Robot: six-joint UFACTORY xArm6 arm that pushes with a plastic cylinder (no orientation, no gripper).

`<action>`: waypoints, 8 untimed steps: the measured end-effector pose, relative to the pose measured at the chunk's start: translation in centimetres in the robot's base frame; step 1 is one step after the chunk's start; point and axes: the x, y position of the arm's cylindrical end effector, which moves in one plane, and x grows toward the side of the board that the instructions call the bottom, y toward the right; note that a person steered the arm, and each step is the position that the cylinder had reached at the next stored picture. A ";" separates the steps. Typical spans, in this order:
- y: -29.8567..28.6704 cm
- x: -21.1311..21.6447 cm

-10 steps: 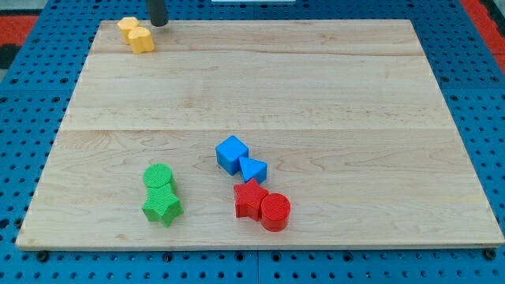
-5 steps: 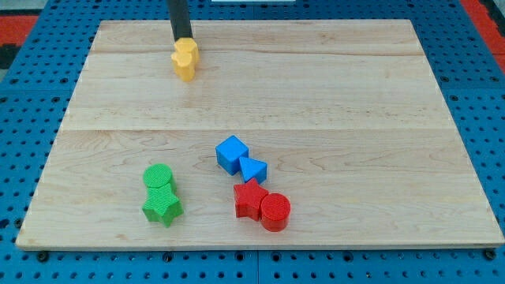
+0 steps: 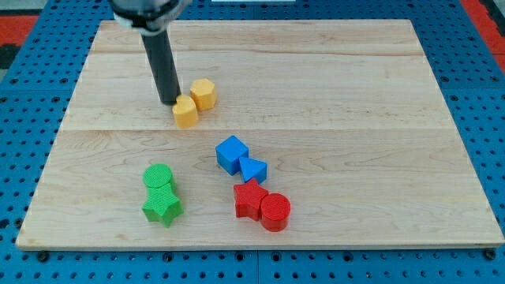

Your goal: Push the yellow blocks towards the blue cube

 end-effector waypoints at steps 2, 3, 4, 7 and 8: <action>-3.0 -4.3; -1.5 -5.9; 3.6 -4.3; 4.0 -1.6; 3.9 1.5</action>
